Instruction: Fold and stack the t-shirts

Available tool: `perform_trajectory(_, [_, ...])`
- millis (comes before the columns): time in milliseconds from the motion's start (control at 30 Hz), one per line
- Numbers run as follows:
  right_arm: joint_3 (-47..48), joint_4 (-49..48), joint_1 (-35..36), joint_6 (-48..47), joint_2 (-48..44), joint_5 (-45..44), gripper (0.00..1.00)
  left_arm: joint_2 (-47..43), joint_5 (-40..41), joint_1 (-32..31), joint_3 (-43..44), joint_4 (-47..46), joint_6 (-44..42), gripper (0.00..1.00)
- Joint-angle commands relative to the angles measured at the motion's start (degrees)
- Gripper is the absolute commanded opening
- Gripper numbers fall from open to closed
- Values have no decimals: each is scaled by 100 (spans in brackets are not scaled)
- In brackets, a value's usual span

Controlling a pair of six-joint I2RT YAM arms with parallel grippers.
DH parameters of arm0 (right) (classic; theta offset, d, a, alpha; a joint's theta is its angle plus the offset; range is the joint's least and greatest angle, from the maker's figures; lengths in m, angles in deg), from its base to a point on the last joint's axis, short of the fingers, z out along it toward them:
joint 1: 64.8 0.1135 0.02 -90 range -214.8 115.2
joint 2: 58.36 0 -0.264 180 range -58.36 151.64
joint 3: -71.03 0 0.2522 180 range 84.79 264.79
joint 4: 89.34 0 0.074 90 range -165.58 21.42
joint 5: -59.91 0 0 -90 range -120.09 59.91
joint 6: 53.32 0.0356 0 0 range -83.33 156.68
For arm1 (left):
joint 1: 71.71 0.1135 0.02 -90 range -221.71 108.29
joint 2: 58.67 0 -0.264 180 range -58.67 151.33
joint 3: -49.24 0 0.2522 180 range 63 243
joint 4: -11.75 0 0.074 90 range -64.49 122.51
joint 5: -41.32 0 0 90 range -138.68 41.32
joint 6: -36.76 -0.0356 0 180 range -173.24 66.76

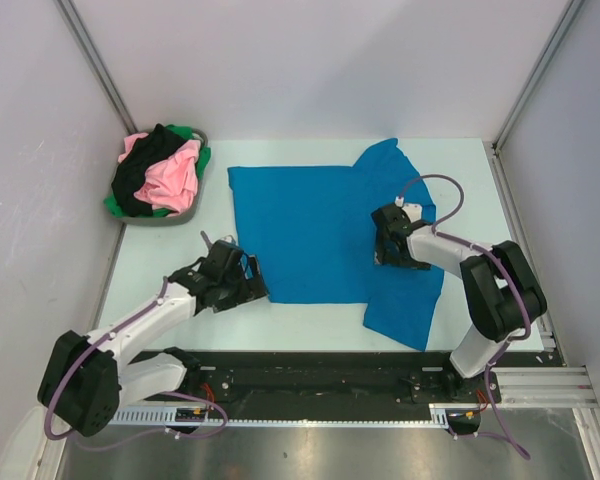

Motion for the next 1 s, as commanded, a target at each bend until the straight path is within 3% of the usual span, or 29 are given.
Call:
perform_trajectory(0, [41, 304, -290, 365, 300, -279, 100, -14, -208, 38, 363, -240, -157, 100])
perform_trajectory(200, [549, 1094, -361, 1032, 923, -928, 100, 276, -278, 126, 645, -345, -412, 100])
perform_trajectory(467, [1965, 3642, -624, 2587, 3047, -1746, 100, 575, -841, 626, 391, -767, -659, 100])
perform_trajectory(567, [2309, 4521, -668, 3387, 3437, -2010, 100, 636, -850, 828, 276, -776, -650, 100])
perform_trajectory(700, [2309, 5041, -773, 4179, 3281, -2256, 100, 698, -622, 1031, 293, -557, -632, 100])
perform_trajectory(833, [2379, 5270, -915, 4373, 2886, -2248, 100, 654, -551, 1111, 364, -442, -659, 100])
perform_trajectory(967, [2800, 5490, -328, 4295, 2174, -2458, 100, 593, -682, 1146, 346, -582, -483, 99])
